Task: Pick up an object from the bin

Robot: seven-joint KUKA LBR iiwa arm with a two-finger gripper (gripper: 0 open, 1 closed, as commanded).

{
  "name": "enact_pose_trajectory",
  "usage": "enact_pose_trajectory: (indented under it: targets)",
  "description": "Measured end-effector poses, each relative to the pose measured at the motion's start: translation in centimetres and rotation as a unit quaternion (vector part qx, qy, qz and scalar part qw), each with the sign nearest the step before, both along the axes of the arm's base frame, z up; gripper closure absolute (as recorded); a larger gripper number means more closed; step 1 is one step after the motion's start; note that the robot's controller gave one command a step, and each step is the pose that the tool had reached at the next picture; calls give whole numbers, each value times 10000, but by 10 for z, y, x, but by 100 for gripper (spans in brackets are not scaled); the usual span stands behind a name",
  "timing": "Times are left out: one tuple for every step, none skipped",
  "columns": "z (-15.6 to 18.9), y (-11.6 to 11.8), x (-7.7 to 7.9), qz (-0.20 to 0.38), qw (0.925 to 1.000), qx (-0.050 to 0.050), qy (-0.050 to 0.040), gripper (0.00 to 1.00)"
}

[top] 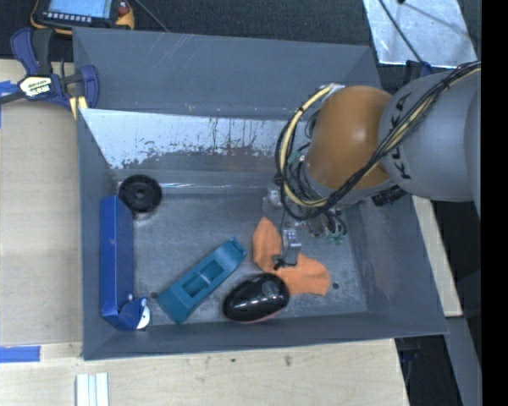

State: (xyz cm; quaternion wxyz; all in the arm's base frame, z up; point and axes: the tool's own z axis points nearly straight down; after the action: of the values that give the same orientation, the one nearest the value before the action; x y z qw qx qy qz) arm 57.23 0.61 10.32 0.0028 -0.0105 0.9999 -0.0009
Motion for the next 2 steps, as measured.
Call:
enact_pose_trajectory:
  targets:
    - [-32, 7, -45, 158, 9999, 4, -14, 100]
    - [-32, 7, -45, 159, 9999, 4, -14, 100]
